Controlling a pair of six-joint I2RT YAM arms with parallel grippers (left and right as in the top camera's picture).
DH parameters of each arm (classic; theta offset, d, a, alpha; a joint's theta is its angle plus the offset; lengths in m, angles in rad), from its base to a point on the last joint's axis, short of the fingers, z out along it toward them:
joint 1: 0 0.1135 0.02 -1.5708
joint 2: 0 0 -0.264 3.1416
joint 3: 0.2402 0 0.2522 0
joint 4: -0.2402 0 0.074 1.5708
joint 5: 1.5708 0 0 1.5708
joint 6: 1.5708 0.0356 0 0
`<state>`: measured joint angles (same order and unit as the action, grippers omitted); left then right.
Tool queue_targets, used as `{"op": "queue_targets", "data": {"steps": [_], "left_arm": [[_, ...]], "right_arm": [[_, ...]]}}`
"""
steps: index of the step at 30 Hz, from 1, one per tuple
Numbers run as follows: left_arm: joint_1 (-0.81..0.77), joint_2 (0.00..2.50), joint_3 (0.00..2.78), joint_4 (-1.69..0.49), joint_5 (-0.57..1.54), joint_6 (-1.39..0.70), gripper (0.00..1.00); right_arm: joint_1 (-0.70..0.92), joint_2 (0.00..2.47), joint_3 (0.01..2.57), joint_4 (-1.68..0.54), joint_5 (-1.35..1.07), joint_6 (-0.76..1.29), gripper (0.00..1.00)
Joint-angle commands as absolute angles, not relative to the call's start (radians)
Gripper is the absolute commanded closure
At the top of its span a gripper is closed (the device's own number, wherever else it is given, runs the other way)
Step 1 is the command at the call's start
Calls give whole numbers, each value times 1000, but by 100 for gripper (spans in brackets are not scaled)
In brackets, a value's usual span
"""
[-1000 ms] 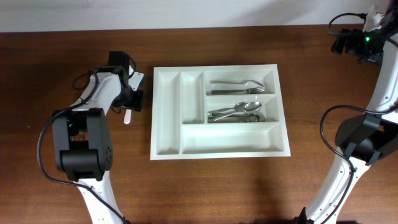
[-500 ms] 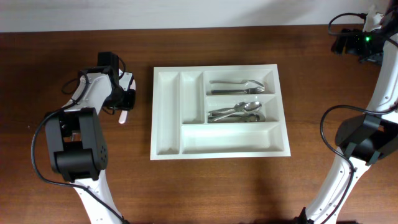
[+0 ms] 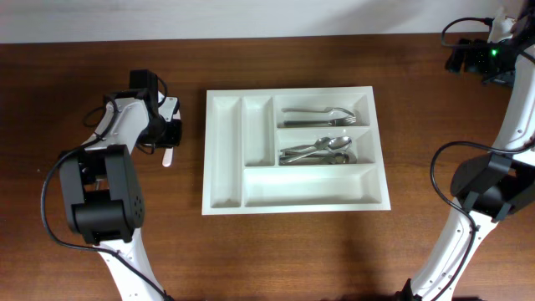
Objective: Pack container
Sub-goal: 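Lower the left gripper onto the white plastic knife and grasp it, then place the knife in the tray's narrow left compartment and release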
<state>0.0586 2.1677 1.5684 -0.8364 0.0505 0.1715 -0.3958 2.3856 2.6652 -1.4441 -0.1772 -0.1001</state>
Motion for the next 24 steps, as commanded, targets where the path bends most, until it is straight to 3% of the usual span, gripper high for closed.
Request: {"op": "queue_targets", "data": {"steps": [1, 18, 24], "left_arm": [[60, 2182, 1591, -865, 83, 170, 98], [2, 1972, 1697, -941, 161, 168, 98], [-102, 1875, 1697, -945, 252, 23, 98]], "right_arm": [[-393, 2363, 2683, -1444, -179, -88, 1], [-393, 2363, 2683, -1444, -179, -88, 1], [-393, 2363, 2683, -1444, -179, -88, 1]]}}
